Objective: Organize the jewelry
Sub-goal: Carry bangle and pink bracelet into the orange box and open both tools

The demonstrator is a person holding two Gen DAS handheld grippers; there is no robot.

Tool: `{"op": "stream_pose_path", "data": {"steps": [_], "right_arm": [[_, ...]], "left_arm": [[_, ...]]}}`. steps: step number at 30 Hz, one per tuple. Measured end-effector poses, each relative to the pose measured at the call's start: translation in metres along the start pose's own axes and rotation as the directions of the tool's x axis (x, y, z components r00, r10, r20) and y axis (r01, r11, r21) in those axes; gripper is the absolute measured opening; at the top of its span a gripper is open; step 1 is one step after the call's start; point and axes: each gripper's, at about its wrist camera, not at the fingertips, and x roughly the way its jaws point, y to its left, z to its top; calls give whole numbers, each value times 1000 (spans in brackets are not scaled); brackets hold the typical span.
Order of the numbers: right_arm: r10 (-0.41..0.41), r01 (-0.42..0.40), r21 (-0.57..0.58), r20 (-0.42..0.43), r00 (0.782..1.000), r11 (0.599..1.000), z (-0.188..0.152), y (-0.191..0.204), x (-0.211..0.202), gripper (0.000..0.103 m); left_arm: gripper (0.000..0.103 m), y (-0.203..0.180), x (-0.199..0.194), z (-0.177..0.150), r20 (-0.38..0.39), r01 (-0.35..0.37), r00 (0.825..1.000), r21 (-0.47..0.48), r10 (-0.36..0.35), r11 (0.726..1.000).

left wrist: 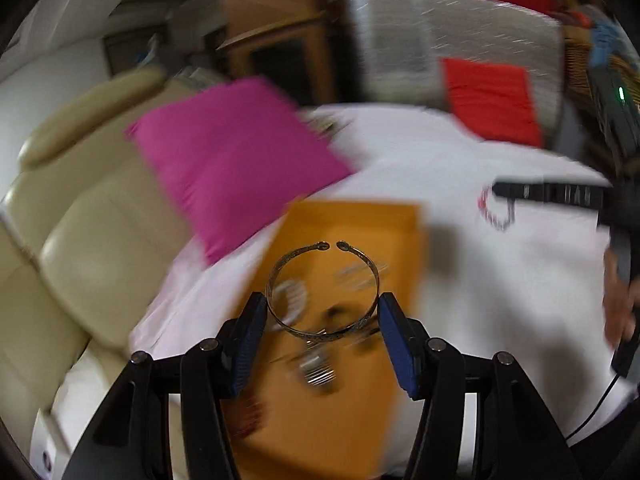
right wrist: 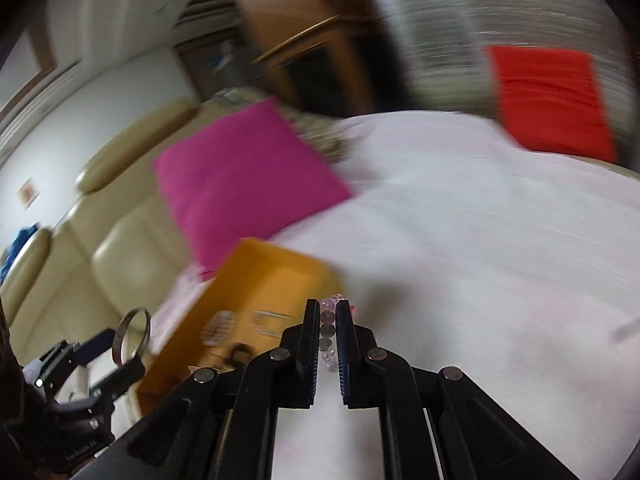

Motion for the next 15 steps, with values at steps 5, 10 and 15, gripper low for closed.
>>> {"op": "stream_pose_path", "data": {"steps": [5,10,15], "right_arm": [[1,-10,-60,-144,990,998,12,52,93,9],[-55,44,-45,-279,959,998,15,52,162,9],[-105,101,-29,-324,940,994,25,47,194,10]], "left_arm": [[59,47,51,-36,-161,5,987,-65,-15,998],[59,29,85,-58,-231,34,972,-33,-41,999],[59,22,104,-67,-295,38,954,-41,-48,998]]}}
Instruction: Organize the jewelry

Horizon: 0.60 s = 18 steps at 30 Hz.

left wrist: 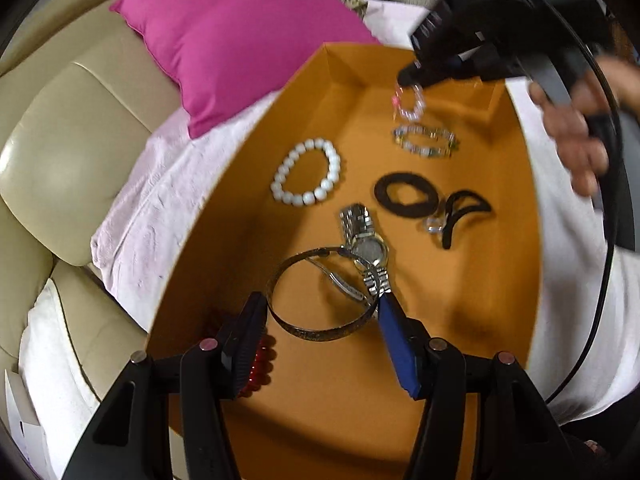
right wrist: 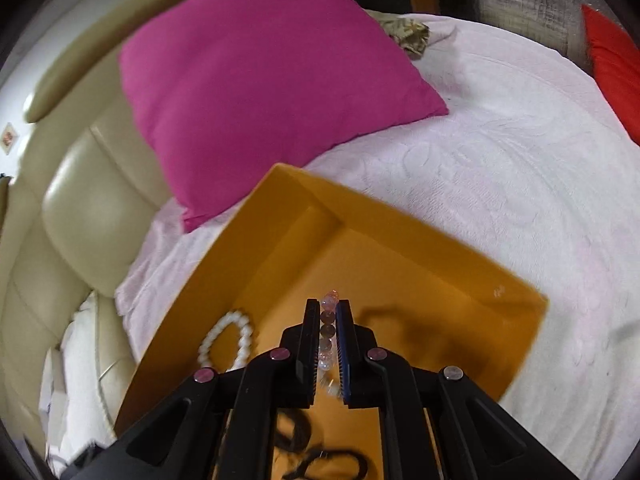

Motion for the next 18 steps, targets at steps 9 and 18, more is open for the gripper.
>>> {"op": "stream_pose_path", "data": {"steps": [9,18], "right_arm": [[43,-40,-54,50,998,998,-15,8,-59,21],[47,-1,-207,214,976,978,-130,29,-206,25]], "left_arm": [[64,5,-52,8,116,-132,984,-43,136,990],[83,26,-172,-4,320,-240,897,-223,304,945]]}}
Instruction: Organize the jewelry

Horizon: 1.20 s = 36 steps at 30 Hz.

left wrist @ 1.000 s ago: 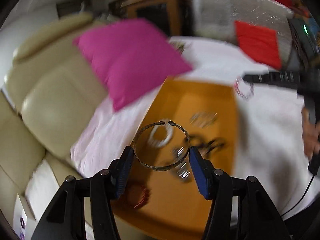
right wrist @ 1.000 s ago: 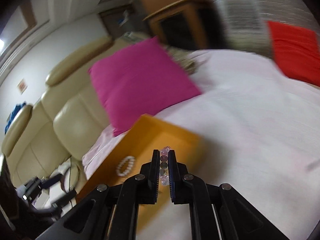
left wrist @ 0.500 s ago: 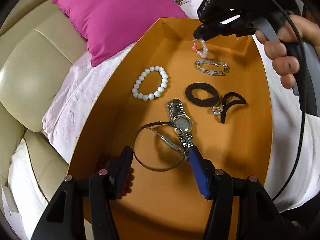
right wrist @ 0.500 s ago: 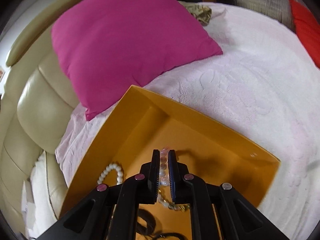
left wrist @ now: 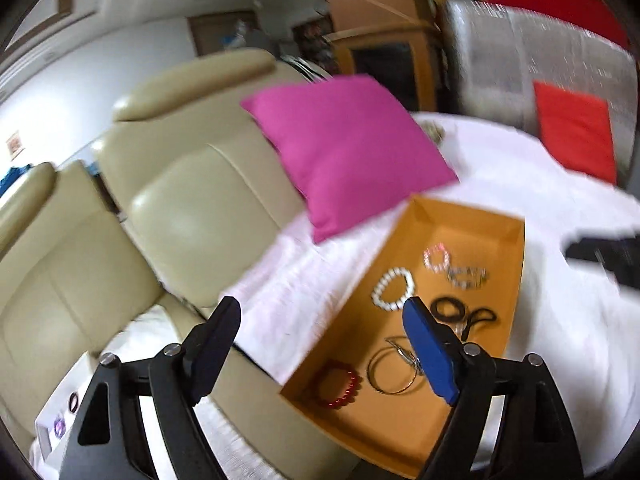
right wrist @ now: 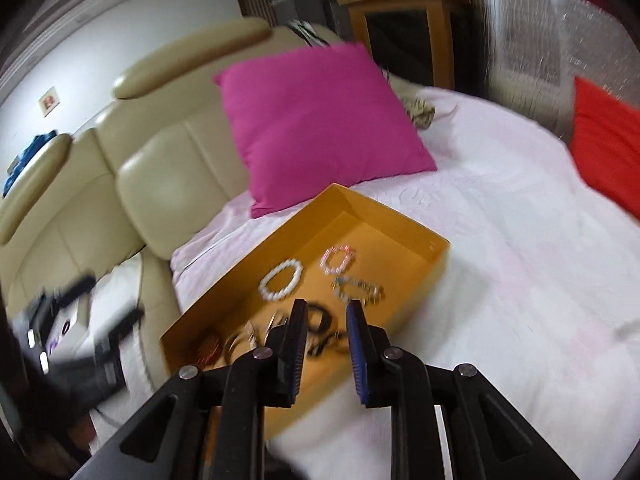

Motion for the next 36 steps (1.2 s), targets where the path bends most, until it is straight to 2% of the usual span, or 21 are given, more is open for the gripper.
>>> {"op": "stream_pose_path", "data": {"steps": [4,7,9,13,15,17,19,26,36], "right_arm": [[-35,37,-30,69,997,999,-27,26,-46,27],[-31,36,-40,106,994,999,-44,43,-67,28],[-16,19,-29,123,992,999,-56,50,-83,30],[-34,34,3,148,988,999,-76,59,-107,36],[-45,43,15,157,987,999,-83,63,-117,37],[-59,57,18,171,983,998,-88,68,-124,42],[-70,68,16,194,979,998,-92,73,-130,55],[-104,101,23,231,967,995,-97,84,-143,56],[-106,105,15,209,972,994,-95,90,-136,56]], "left_arm": [[84,16,-36,3,16,-51,999,-53,51,997],[84,19,-66,-3,89,-164,982,-52,169,985],[84,19,-81,-7,119,-199,971,-58,205,978],[84,26,-109,-13,118,-93,988,-56,99,994],[84,24,-114,-13,96,-94,991,-32,97,995],[84,22,-118,-15,105,-87,991,-12,88,996],[84,24,-124,-18,130,-63,989,-23,65,998],[84,29,-136,-20,148,-24,988,-57,33,998],[84,36,-128,-19,130,-21,991,-75,31,997]]}}
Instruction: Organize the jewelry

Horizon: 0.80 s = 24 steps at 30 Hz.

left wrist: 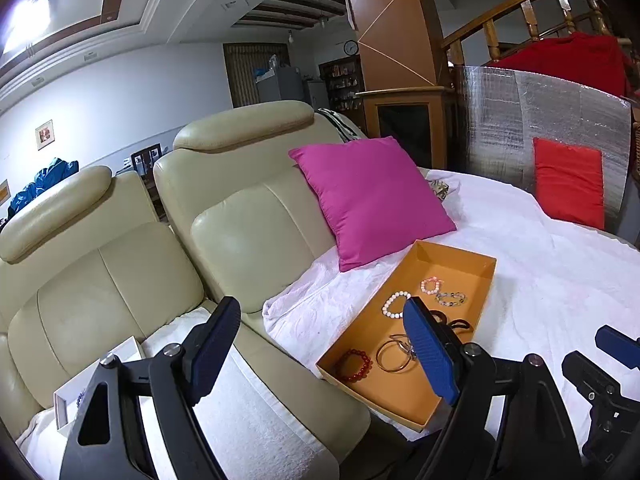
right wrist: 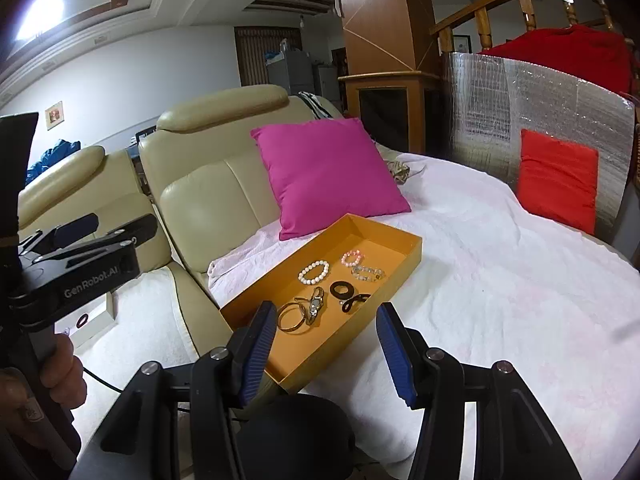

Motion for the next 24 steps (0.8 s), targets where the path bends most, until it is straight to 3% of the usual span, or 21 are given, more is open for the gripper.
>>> {"op": "stream_pose_path", "data": {"steps": [24], "right_arm": [[-22,22,13,-2,1000,1000,14,6,11,56]], "left_arm": [[84,11,12,2,4,4,1000,-18,-4,1000]]}}
